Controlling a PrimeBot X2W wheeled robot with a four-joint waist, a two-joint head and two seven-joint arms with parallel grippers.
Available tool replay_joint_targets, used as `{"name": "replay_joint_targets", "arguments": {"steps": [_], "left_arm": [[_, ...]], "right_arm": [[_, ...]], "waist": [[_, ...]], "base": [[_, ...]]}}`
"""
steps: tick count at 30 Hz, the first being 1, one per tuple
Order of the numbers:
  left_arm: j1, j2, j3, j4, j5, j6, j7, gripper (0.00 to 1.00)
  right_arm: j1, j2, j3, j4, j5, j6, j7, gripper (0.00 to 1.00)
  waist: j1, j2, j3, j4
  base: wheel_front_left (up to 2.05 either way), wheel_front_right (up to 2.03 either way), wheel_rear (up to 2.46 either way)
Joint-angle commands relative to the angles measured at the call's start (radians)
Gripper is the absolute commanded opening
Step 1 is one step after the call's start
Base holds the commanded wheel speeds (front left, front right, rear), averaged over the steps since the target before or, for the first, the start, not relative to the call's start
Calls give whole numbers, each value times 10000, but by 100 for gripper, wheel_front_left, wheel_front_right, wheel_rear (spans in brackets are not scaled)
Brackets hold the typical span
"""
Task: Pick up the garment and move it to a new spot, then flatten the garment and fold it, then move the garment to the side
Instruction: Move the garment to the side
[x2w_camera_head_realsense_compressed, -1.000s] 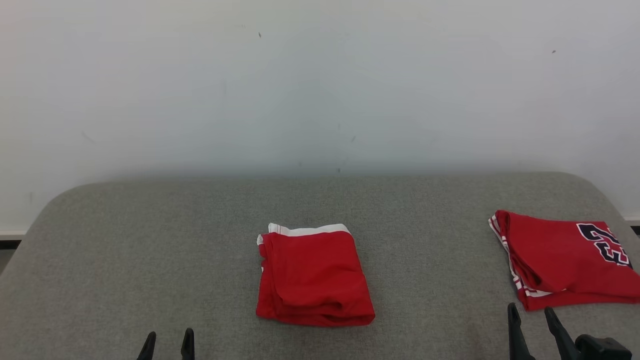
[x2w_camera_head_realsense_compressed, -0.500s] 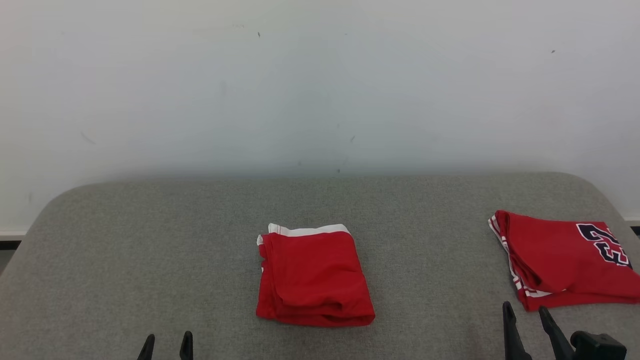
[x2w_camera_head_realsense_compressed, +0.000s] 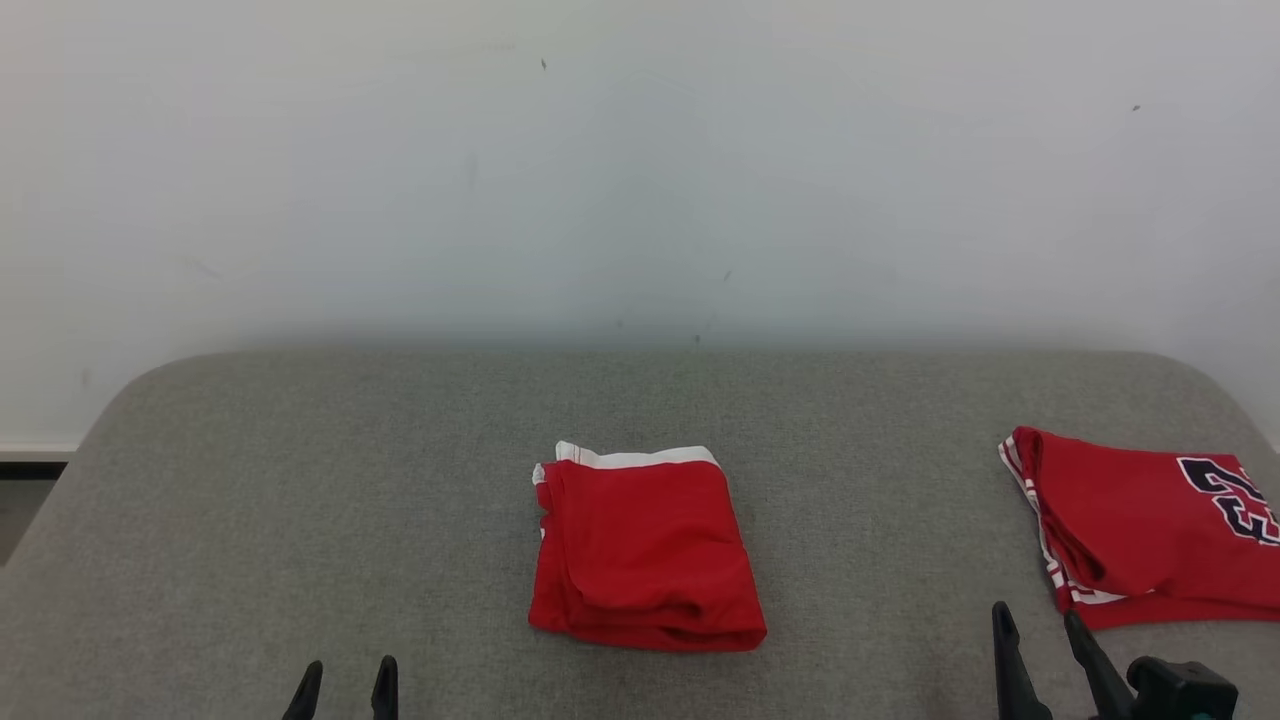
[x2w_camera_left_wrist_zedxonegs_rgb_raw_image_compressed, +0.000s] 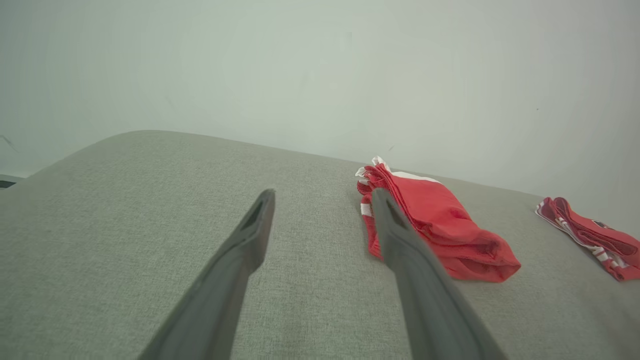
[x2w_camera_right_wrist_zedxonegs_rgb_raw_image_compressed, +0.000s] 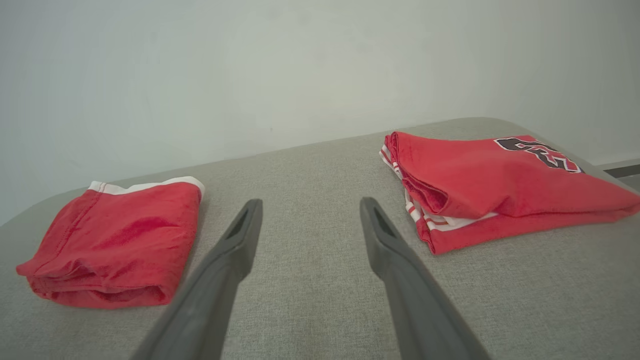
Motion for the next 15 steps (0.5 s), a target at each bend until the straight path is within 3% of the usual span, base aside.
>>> {"name": "replay_joint_targets", "arguments": {"steps": [1, 5, 12, 15], "left_arm": [[-105, 7, -26, 53, 32, -37, -27, 100], [-218, -44, -130, 137, -56, -60, -18, 100], [-252, -127, -447, 283, 46, -77, 3, 100], [-371, -172, -624, 297, 137, -78, -4, 100]], "right_arm": [[-161, -4, 16, 40, -37, 0, 119, 100], [-582, 1, 302, 414, -105, 0, 1358, 100], [-2728, 5, 856, 1555, 308, 0, 5663, 100], [-3782, 1, 832, 1985, 309, 1, 6879, 100]], "waist": [[0, 0, 41, 138], [0, 0, 114, 465], [0, 0, 270, 1217], [0, 0, 353, 1632]], "base": [[0, 0, 0], [0, 0, 0], [0, 0, 0], [0, 0, 0]]}}
